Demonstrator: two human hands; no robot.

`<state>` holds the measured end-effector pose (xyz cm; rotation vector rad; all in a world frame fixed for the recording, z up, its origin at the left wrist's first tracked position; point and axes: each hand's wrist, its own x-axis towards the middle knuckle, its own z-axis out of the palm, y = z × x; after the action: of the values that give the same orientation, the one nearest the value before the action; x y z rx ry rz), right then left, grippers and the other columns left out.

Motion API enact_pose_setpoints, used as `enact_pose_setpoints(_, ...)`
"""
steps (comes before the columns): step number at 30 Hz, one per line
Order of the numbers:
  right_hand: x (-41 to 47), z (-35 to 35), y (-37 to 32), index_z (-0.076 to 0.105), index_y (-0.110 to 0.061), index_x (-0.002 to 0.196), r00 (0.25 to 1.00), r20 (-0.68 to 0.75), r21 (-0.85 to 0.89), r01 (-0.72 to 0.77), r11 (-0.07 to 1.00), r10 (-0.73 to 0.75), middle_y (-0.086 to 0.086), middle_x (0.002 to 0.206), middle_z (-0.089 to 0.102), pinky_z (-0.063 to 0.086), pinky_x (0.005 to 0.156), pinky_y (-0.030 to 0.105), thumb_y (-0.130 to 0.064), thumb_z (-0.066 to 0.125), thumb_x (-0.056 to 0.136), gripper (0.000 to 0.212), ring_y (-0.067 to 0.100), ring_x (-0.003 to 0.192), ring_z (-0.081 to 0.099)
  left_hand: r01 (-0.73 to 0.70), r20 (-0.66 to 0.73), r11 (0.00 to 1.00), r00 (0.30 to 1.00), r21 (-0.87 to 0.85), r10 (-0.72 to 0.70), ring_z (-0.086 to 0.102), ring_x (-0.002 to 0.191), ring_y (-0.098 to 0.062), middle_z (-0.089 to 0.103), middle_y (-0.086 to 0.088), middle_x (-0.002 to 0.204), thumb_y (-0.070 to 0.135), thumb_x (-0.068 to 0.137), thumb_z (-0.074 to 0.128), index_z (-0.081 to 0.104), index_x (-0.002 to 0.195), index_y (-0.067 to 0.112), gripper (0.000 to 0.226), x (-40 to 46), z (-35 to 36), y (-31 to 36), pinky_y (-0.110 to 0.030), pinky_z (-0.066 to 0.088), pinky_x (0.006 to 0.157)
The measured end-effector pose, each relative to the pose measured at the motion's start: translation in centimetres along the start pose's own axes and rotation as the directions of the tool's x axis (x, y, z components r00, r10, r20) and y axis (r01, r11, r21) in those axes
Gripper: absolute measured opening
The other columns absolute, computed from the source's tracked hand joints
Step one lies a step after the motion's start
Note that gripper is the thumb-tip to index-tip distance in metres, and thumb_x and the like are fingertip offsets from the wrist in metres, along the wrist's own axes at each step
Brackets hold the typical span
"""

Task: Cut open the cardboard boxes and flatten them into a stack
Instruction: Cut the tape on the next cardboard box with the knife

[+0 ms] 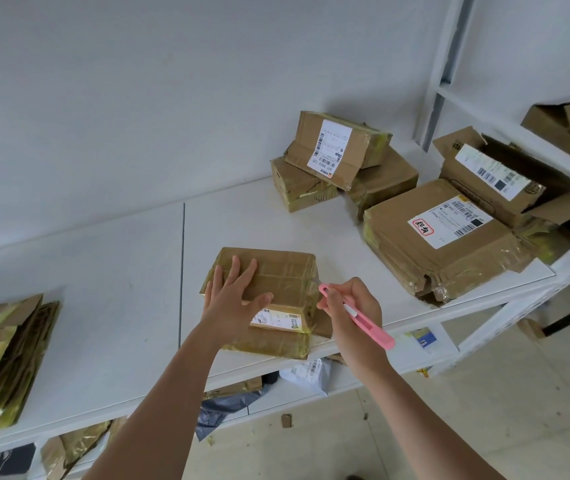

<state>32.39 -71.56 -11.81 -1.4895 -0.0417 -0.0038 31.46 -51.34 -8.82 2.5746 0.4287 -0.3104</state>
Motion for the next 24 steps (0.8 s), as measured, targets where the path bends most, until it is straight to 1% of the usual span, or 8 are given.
enact_pose_setpoints(4, -0.9, -0.1, -0.4, 0.057, -0.011, 0.080, 1.000, 0.008, -0.039, -0.013, 0.999, 0.013, 0.009, 0.072, 0.069, 0.055, 0.068, 0.046, -0.004, 0.057, 0.096, 0.017, 0.030, 0.072, 0.066, -0.003, 0.008, 1.000, 1.000, 0.013, 0.003, -0.022, 0.149, -0.021, -0.014, 0.011, 0.164, 0.053, 0.098, 0.046, 0.005, 0.156, 0.039, 0.072, 0.0, -0.1, 0.0, -0.040, -0.011, 0.120)
enact_pose_setpoints(10, -1.5, -0.7, -0.7, 0.055, -0.001, 0.081, 0.994, 0.097, -0.071, 0.056, 0.996, -0.049, 0.004, 0.070, 0.067, 0.047, 0.060, 0.016, 0.004, 0.056, 0.094, 0.015, 0.013, 0.071, 0.067, -0.010, -0.001, 0.997, 1.000, 0.072, 0.010, -0.020, 0.150, -0.022, -0.014, 0.009, 0.164, 0.056, 0.098, 0.042, 0.003, 0.156, 0.040, 0.072, -0.1, -0.1, 0.0, -0.040, -0.009, 0.120)
enact_pose_setpoints(13, -1.7, -1.5, -0.8, 0.055, -0.004, 0.080, 0.985, 0.168, -0.047, 0.042, 0.998, -0.034, 0.007, 0.071, 0.067, 0.048, 0.062, 0.017, 0.004, 0.056, 0.094, 0.017, 0.009, 0.082, 0.069, -0.004, -0.002, 0.999, 1.000, 0.046, 0.004, -0.021, 0.150, -0.021, -0.013, 0.010, 0.164, 0.054, 0.098, 0.044, 0.004, 0.156, 0.040, 0.072, -0.2, -0.1, 0.1, -0.040, -0.009, 0.120)
enact_pose_setpoints(15, -1.0, -2.1, -1.1, 0.057, -0.005, 0.081, 0.978, 0.208, -0.015, 0.028, 0.999, -0.024, 0.009, 0.073, 0.068, 0.050, 0.062, 0.021, 0.001, 0.057, 0.094, 0.015, 0.011, 0.078, 0.069, 0.002, 0.000, 1.000, 1.000, 0.009, -0.002, -0.021, 0.150, -0.020, -0.012, 0.010, 0.164, 0.053, 0.098, 0.046, 0.007, 0.156, 0.039, 0.071, -0.3, -0.1, 0.3, -0.040, -0.011, 0.120)
enact_pose_setpoints(17, 0.7, -2.3, -1.5, 0.058, -0.006, 0.083, 0.990, 0.132, 0.034, 0.052, 0.998, -0.056, 0.012, 0.075, 0.068, 0.054, 0.071, 0.026, -0.003, 0.057, 0.095, 0.013, 0.016, 0.076, 0.067, 0.011, -0.014, 1.000, 1.000, -0.025, -0.011, -0.022, 0.149, -0.019, -0.012, 0.010, 0.164, 0.051, 0.098, 0.048, 0.010, 0.156, 0.038, 0.071, -0.3, 0.0, 0.6, -0.040, -0.013, 0.120)
enact_pose_setpoints(19, 3.1, -1.7, -1.7, 0.057, -0.002, 0.088, 0.995, 0.055, 0.033, 0.081, 0.996, -0.082, 0.012, 0.078, 0.068, 0.051, 0.080, 0.019, -0.007, 0.056, 0.097, 0.010, 0.014, 0.080, 0.066, 0.033, -0.074, 0.998, 0.997, -0.060, -0.038, -0.024, 0.149, -0.019, -0.018, 0.008, 0.164, 0.051, 0.097, 0.050, 0.013, 0.156, 0.038, 0.071, -0.5, 0.3, 0.9, -0.042, -0.013, 0.121)
enact_pose_setpoints(21, 5.5, -0.5, -2.0, 0.054, 0.003, 0.094, 0.995, 0.056, -0.014, 0.088, 0.996, -0.087, 0.010, 0.080, 0.067, 0.046, 0.074, 0.008, -0.009, 0.054, 0.099, 0.013, 0.003, 0.078, 0.063, 0.071, -0.182, 0.996, 0.980, -0.049, -0.079, -0.029, 0.147, -0.021, -0.028, 0.004, 0.161, 0.059, 0.093, 0.051, 0.014, 0.157, 0.034, 0.078, -1.0, 0.7, 0.9, -0.043, -0.014, 0.119)
enact_pose_setpoints(24, 7.0, 1.4, -1.5, 0.050, -0.006, 0.096, 0.992, 0.105, -0.067, 0.074, 0.995, -0.066, 0.008, 0.085, 0.066, 0.050, 0.068, 0.013, -0.015, 0.052, 0.101, 0.011, 0.002, 0.077, 0.066, 0.209, -0.260, 0.971, 0.937, -0.114, -0.232, -0.027, 0.147, -0.028, -0.029, 0.001, 0.159, 0.070, 0.083, 0.056, 0.004, 0.158, 0.021, 0.103, -2.1, 0.9, 0.8, -0.050, -0.004, 0.121)
